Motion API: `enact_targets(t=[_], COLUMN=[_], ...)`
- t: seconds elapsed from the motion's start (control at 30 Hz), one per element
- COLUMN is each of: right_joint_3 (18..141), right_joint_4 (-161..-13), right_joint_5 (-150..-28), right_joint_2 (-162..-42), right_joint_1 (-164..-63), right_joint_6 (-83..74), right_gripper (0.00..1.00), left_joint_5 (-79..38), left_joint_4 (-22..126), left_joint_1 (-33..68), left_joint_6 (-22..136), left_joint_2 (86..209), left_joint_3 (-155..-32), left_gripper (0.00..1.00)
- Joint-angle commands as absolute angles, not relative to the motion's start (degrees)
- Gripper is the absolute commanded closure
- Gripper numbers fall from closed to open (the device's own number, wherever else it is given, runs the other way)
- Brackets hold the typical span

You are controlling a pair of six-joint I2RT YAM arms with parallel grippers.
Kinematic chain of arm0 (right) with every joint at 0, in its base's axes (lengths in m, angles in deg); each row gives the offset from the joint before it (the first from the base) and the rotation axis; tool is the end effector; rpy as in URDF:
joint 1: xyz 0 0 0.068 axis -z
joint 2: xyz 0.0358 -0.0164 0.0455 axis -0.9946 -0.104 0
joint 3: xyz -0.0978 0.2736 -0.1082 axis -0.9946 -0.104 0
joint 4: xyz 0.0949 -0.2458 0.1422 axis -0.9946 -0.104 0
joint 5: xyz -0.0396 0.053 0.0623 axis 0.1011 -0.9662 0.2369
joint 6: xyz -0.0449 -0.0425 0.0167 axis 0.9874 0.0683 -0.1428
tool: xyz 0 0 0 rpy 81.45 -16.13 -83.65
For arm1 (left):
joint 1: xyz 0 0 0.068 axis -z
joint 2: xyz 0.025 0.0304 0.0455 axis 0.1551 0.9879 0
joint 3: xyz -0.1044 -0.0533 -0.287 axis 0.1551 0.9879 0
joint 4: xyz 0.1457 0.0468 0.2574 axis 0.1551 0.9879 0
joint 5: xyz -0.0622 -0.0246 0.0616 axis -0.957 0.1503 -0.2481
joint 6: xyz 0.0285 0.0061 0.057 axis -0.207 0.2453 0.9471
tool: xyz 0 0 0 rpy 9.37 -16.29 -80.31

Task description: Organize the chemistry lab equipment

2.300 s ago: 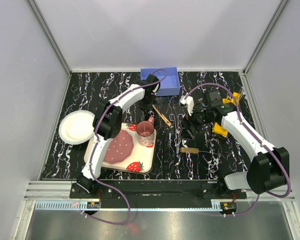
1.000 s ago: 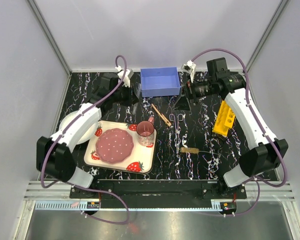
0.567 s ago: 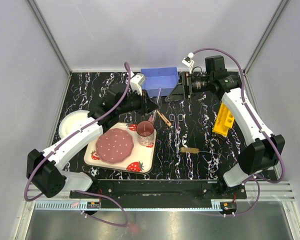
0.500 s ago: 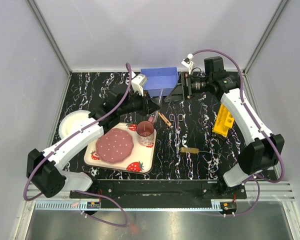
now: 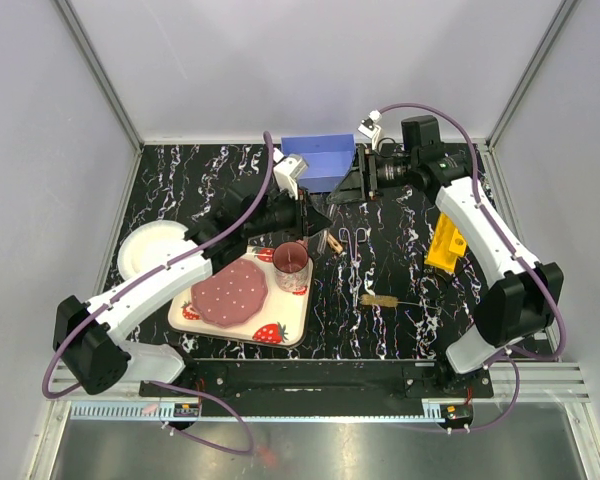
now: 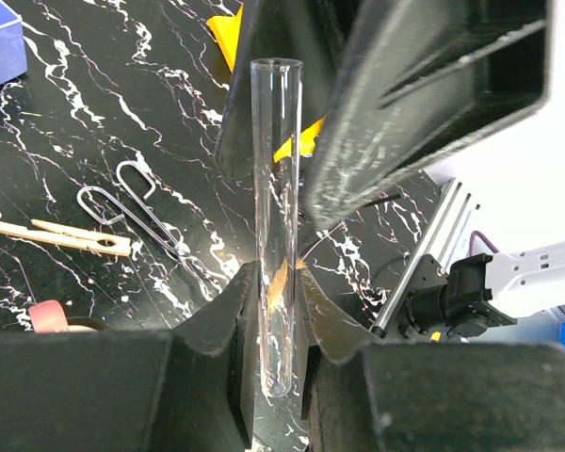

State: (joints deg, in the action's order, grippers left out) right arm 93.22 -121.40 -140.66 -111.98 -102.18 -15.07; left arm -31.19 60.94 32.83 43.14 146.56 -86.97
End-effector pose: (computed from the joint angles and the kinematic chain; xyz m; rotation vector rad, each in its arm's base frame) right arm 0.3591 0.1626 0.4095 -0.6203 2.1242 1.4773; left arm 0.2490 -0.2440 0.3841 0.5281 1.9201 -1.0970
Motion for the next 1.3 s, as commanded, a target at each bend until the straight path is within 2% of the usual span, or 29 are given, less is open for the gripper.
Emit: enact_targets(t=[0.0, 0.23, 0.3, 0.4, 0.53, 0.57, 0.63, 0.67, 0.77, 0.83, 0.9, 1.27], right_joint_3=[93.38, 93.82, 93.64, 92.94, 91.80, 91.71, 91.62, 91.62, 91.36, 91.27, 90.83, 84.24], right_joint_4=[-119.51, -119.51, -119.60, -120.21, -121.27, -121.88, -122.58, -123.37, -124.16, -125.04, -125.92, -128.74], right_joint_5=[-139.82, -139.73, -139.38, -137.37, -134.64, -133.68, -132.71, -131.66, -130.60, -129.37, -127.52, -114.34], right_joint_2=[-112.38, -112.47, -112.21, -110.72, -108.52, -108.08, -106.76, -106.32, -104.39, -102.54, -100.27, -88.30], right_joint_1=[-102.75, -102.75, -102.75, -102.66, -102.75, -102.84, -102.66, -102.40, -100.74, -99.50, -96.71, -78.25], right_joint_6=[-16.10, -15.40, -15.04, -12.85, -8.81, -8.10, -6.26, -5.55, -4.15, -2.05, -0.98, 8.25], right_gripper=[0.41, 0.60, 0.69, 0.74, 0.76, 0.76, 0.76, 0.76, 0.76, 0.76, 0.76, 0.76], left_joint_5=[-29.63, -28.66, -28.49, -27.70, -27.08, -27.08, -26.90, -26.64, -24.71, -22.18, -20.58, -21.98], left_joint_4=[58.00, 59.40, 59.58, 60.19, 60.90, 61.07, 61.07, 61.16, 62.30, 64.32, 65.81, 75.66], left_joint_1=[33.88, 34.76, 34.85, 34.85, 34.85, 34.76, 34.85, 34.76, 34.58, 34.23, 33.01, 19.48], left_joint_6=[43.37, 44.08, 43.90, 43.29, 42.23, 41.97, 41.44, 41.44, 41.44, 41.88, 42.58, 46.53], left_joint_2=[146.33, 146.68, 146.68, 146.59, 145.89, 145.54, 144.31, 143.79, 140.71, 137.99, 135.88, 122.25], left_joint_3=[-87.83, -88.18, -88.10, -88.27, -88.62, -88.62, -88.10, -87.92, -86.96, -86.08, -85.29, -77.47], left_gripper=[0.91, 0.91, 0.90, 0.87, 0.66, 0.56, 0.45, 0.35, 0.22, 0.08, 0.01, 0.01])
